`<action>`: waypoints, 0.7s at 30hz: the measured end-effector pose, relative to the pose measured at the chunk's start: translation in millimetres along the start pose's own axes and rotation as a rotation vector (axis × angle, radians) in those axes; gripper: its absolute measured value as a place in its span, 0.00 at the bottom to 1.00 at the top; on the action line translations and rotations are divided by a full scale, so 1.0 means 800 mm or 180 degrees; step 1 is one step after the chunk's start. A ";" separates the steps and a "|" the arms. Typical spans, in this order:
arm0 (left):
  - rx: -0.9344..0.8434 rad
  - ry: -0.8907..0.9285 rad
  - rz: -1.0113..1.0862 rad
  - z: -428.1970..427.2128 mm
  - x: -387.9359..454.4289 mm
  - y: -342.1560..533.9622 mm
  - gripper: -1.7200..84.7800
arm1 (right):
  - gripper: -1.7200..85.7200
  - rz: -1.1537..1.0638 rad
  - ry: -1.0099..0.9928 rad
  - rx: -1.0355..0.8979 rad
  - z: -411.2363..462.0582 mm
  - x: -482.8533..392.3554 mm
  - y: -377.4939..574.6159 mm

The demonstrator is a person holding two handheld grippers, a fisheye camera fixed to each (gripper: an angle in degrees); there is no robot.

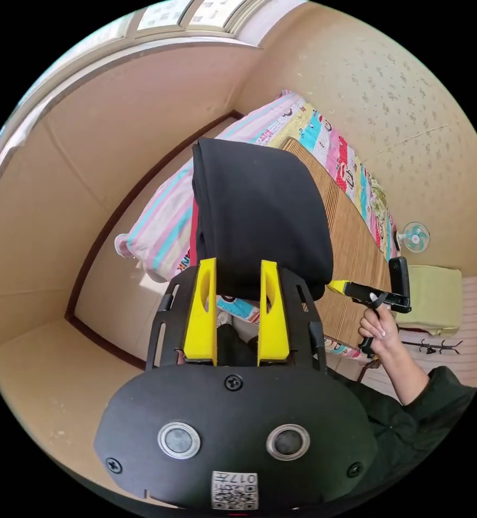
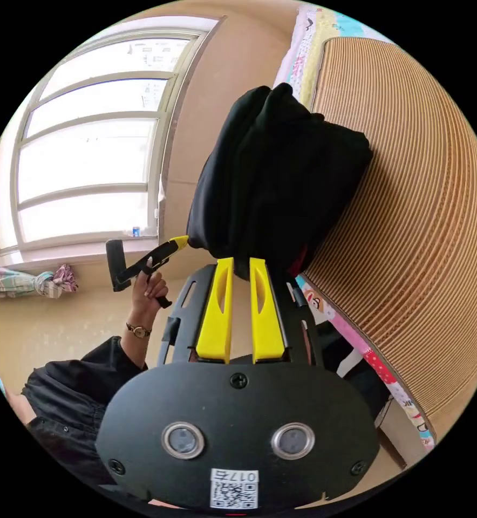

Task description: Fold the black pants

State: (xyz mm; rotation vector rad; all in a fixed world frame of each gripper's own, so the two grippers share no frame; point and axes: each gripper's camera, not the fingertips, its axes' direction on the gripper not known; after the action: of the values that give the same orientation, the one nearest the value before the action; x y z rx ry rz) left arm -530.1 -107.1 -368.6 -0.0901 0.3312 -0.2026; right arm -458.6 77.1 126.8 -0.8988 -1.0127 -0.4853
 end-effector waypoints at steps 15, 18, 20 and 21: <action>0.1062 -0.0043 0.0932 -0.038 0.217 0.050 0.14 | 0.03 0.1679 0.2153 0.1236 -0.263 0.035 0.358; 0.1176 0.0134 0.1727 -0.034 0.336 0.063 0.13 | 0.03 0.1692 0.3613 0.2311 -0.329 -0.042 0.447; 0.1395 0.0190 0.2269 -0.032 0.428 0.096 0.11 | 0.02 0.1713 0.4523 0.3169 -0.368 -0.079 0.512; 0.1442 0.0242 0.2353 -0.030 0.448 0.105 0.11 | 0.02 0.1744 0.4656 0.3318 -0.378 -0.080 0.528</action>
State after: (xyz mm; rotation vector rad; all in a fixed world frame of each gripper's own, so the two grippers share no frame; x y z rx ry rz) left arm -191.3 -102.7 -513.6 0.4860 0.3671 0.4550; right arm -30.5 61.8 -173.5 0.2509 0.3961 -0.0103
